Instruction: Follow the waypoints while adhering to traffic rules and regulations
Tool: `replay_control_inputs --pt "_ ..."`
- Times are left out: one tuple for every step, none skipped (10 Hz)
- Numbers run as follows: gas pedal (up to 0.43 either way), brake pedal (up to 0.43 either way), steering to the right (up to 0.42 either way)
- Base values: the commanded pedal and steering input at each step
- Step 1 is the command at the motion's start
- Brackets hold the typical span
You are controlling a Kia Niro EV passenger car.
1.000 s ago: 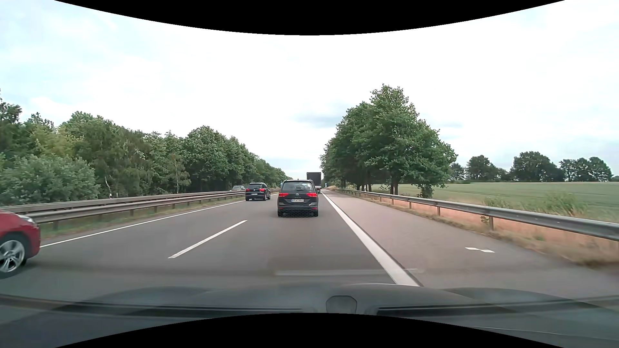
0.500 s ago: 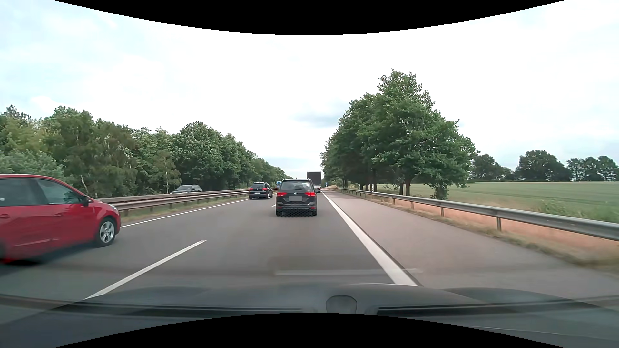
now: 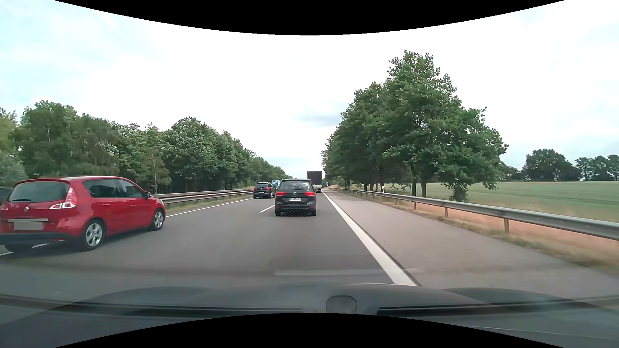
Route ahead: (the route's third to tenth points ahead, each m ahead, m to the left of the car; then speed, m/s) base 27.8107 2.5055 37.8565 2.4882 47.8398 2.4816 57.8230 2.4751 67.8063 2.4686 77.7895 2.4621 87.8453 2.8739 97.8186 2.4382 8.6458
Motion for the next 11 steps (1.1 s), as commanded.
replay_control_inputs --pt "0.13 0.0 -0.003" --pt "0.13 0.0 -0.003" --pt "0.13 0.0 -0.003" --pt "0.13 0.0 -0.003" --pt "0.13 0.0 -0.003" --pt "0.13 0.0 -0.003" --pt "0.13 0.0 -0.003" --pt "0.13 0.0 -0.003" --pt "0.13 0.0 -0.003" --pt "0.13 0.0 -0.003" --pt "0.13 0.0 -0.003"
